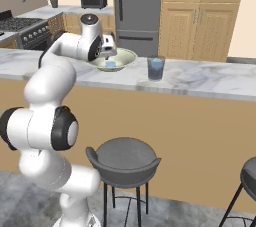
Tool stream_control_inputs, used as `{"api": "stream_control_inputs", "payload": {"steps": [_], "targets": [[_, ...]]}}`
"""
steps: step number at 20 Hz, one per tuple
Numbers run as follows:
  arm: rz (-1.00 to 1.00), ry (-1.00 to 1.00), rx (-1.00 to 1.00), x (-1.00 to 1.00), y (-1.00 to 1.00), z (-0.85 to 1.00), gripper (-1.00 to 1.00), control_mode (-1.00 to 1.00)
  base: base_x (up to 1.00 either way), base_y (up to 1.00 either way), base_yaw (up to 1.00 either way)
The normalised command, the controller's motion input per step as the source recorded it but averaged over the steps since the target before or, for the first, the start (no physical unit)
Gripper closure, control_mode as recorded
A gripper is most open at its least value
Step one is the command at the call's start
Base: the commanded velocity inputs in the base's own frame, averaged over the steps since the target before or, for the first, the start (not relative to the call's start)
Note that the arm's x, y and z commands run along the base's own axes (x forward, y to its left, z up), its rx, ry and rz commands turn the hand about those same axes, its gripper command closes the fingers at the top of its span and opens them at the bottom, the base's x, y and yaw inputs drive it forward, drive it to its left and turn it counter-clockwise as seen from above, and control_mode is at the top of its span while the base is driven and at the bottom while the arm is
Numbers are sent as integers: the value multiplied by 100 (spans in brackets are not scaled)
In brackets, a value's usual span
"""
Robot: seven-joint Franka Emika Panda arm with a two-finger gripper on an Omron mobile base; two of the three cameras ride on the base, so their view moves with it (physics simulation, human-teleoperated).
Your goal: There are four ice cubes in the ice bowl. Place two ice cubes in each glass of water.
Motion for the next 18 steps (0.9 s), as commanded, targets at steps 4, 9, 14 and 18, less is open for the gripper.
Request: {"api": "stream_control_inputs", "payload": {"steps": [4,9,14,18], "targets": [[-10,14,7,9,-1,14,-100,-100,0,0,0],[-14,12,4,23,0,-5,-100,-100,0,0,0],[-21,2,8,26,-10,-17,-100,-100,0,0,0],[-19,0,8,21,-14,-19,-100,-100,0,0,0]]}}
